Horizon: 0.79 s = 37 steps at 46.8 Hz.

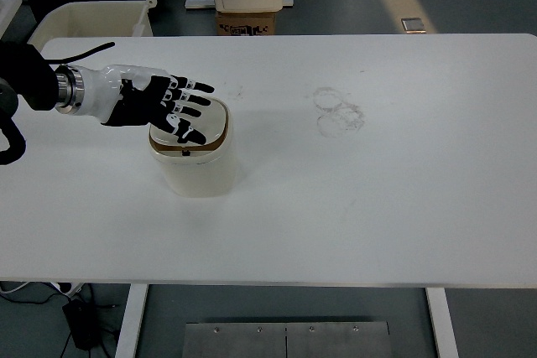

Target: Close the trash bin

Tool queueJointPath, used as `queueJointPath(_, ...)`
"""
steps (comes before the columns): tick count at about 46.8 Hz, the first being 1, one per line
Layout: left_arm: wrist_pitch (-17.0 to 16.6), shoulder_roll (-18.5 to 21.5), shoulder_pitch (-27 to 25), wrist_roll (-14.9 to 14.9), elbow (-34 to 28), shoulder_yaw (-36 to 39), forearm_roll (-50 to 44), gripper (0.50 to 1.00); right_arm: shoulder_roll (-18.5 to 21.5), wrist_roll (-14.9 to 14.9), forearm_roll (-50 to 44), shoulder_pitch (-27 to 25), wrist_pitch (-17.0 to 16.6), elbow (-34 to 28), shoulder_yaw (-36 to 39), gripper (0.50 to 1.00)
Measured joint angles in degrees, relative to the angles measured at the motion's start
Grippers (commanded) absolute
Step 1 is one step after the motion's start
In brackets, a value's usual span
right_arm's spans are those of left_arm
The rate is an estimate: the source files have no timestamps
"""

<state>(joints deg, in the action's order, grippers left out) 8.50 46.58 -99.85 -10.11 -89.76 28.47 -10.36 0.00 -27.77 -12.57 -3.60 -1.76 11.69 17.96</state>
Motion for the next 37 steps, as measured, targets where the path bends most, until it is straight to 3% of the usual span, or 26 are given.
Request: queueJointPath(37,-0.06,-0.09,1.41,0.01,-0.33,-0.01,-0.01,1.0,0.0,0.0,0.08,0.0,0.0,0.0,-0.03,0.991)
